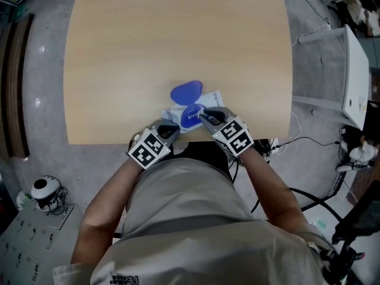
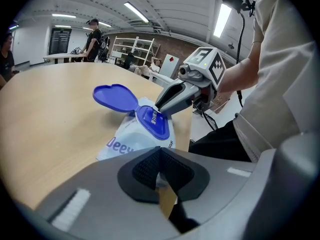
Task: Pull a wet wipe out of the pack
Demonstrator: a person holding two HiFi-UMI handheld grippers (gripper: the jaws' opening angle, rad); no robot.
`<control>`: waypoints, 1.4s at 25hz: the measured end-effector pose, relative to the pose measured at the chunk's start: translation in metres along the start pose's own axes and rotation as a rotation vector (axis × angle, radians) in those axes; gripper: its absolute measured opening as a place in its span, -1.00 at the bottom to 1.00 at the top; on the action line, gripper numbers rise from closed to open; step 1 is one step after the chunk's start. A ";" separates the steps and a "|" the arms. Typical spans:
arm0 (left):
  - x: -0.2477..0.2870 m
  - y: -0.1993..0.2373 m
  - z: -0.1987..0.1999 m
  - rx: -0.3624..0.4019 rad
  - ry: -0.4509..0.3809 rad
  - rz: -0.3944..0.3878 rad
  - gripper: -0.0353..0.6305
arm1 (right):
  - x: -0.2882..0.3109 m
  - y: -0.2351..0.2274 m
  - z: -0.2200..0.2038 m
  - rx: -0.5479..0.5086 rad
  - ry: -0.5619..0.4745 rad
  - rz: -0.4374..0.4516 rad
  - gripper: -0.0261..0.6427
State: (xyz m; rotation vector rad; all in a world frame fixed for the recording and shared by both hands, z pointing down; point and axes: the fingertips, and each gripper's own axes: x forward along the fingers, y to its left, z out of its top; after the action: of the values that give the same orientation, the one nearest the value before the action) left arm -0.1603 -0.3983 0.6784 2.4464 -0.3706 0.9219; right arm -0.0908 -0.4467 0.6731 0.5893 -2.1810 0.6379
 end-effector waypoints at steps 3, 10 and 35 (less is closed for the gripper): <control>0.003 0.001 0.000 -0.003 0.005 0.002 -0.88 | 0.001 0.000 -0.001 -0.004 0.006 0.011 -0.76; 0.006 0.003 -0.001 -0.012 0.019 0.004 -0.88 | -0.004 -0.001 0.003 -0.016 0.000 0.032 -0.88; 0.008 0.008 0.001 -0.123 0.056 0.193 -0.88 | -0.066 -0.041 0.020 -0.077 -0.124 -0.041 -0.90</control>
State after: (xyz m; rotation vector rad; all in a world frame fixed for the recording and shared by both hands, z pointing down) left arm -0.1573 -0.4059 0.6857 2.2976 -0.6334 1.0134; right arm -0.0387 -0.4772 0.6208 0.6461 -2.2914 0.5053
